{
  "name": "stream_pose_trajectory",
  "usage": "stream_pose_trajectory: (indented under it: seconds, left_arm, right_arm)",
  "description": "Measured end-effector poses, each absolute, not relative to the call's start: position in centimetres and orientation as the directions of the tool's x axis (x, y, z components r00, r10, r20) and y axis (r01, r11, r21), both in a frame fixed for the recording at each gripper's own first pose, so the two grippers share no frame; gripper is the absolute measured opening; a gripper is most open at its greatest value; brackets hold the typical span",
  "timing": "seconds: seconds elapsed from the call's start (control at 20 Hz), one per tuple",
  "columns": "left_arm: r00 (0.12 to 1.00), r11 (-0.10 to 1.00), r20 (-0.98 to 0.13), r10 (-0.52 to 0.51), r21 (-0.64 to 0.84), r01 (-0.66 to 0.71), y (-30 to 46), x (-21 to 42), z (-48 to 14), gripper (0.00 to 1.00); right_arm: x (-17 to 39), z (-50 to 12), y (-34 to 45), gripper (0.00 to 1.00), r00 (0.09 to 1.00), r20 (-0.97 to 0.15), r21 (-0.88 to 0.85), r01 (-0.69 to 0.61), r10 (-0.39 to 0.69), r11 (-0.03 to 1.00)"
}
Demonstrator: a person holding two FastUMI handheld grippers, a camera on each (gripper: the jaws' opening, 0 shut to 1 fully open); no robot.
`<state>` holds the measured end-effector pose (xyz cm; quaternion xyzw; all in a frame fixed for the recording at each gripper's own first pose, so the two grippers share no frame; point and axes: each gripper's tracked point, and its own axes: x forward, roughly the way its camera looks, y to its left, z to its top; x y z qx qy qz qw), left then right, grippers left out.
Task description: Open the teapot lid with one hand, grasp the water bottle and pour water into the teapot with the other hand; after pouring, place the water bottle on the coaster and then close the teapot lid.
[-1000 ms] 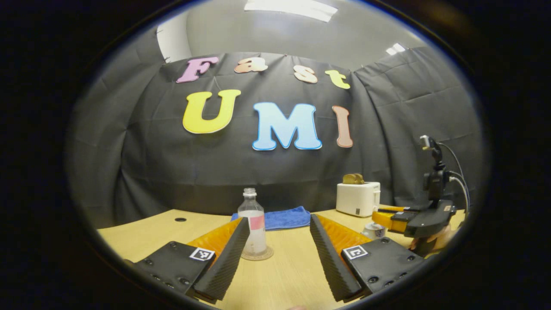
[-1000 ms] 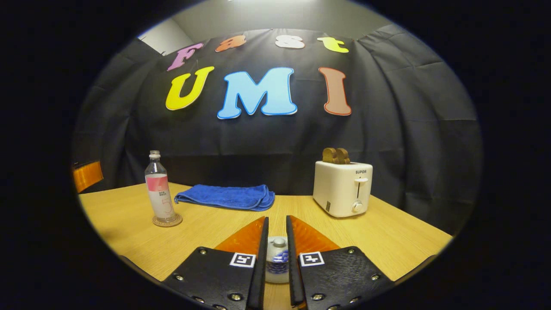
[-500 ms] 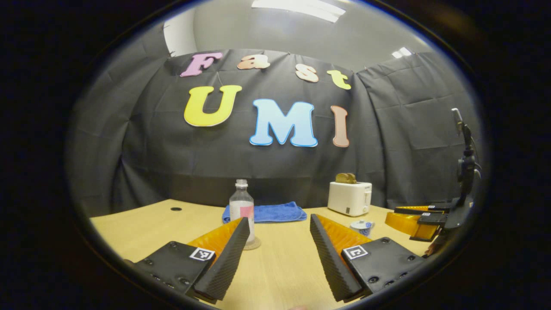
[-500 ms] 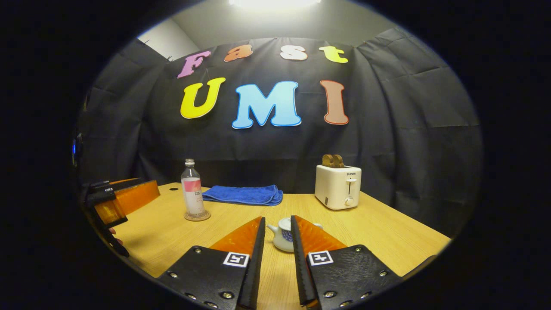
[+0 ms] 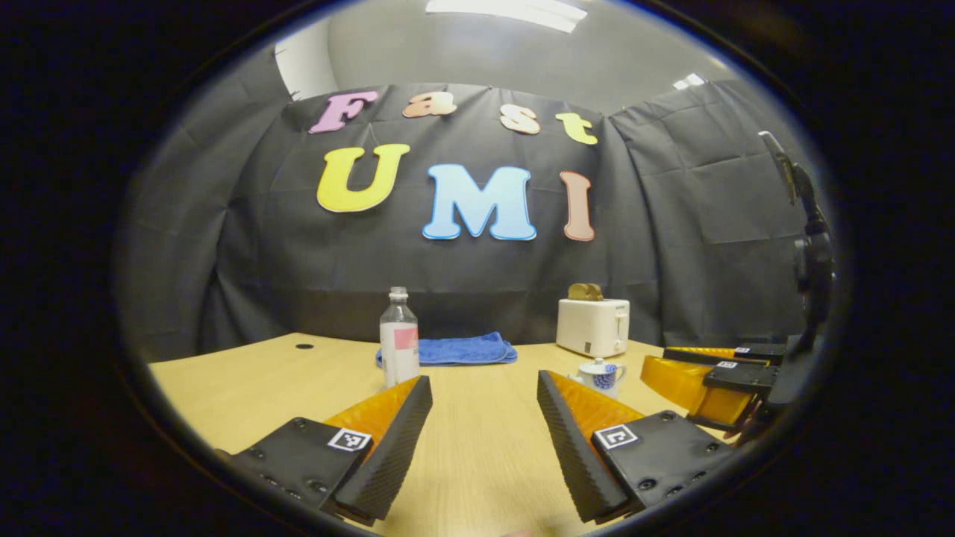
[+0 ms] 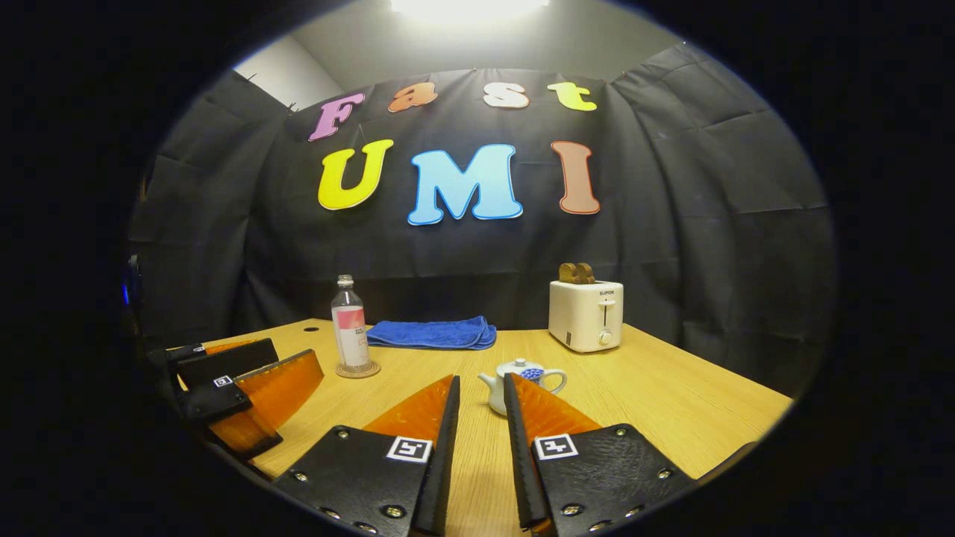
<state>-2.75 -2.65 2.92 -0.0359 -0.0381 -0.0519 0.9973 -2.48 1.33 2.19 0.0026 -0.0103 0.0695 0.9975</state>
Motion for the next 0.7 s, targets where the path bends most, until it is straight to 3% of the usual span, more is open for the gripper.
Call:
stream_pose_trajectory:
  seconds: [0.4, 0.7]
  left_arm:
    - [0.997, 0.999, 0.061, -0.043, -0.017, 0.044, -2.5, -2.2, 1.7, 0.98]
    - [1.000, 0.999, 0.001, -0.020, -0.031, 0.020, -1.9, -1.5, 0.5, 0.98]
  right_arm:
    - [-1.8, 1.3, 1.4, 0.36, 0.992, 0.061, 0.077, -0.117, 0.112, 0.990]
    - [-1.3, 0.0, 1.4, 0.36, 0.996, -0.003, 0.026, -0.091, 0.091, 0.996]
